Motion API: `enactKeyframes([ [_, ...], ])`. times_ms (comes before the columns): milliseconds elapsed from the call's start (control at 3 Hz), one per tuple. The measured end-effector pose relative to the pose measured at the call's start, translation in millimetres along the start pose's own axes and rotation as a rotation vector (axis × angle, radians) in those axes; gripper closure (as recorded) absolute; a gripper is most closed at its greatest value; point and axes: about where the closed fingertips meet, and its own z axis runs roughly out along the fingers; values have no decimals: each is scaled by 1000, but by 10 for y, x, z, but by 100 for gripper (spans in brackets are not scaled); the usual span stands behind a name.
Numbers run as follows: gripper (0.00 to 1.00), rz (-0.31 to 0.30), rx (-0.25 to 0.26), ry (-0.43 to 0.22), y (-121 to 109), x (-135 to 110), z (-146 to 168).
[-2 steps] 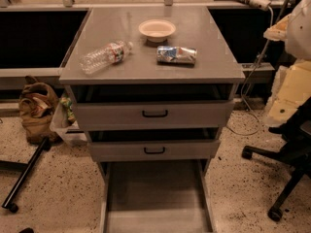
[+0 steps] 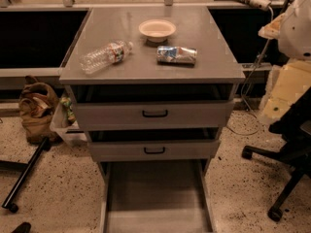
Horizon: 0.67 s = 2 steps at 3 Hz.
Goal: Place redbull can into bottom drawer
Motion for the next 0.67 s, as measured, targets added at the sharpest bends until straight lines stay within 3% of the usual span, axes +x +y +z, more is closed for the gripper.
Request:
enactKeyframes([
  [667,0,-37,89,-114,-814,-366,386],
])
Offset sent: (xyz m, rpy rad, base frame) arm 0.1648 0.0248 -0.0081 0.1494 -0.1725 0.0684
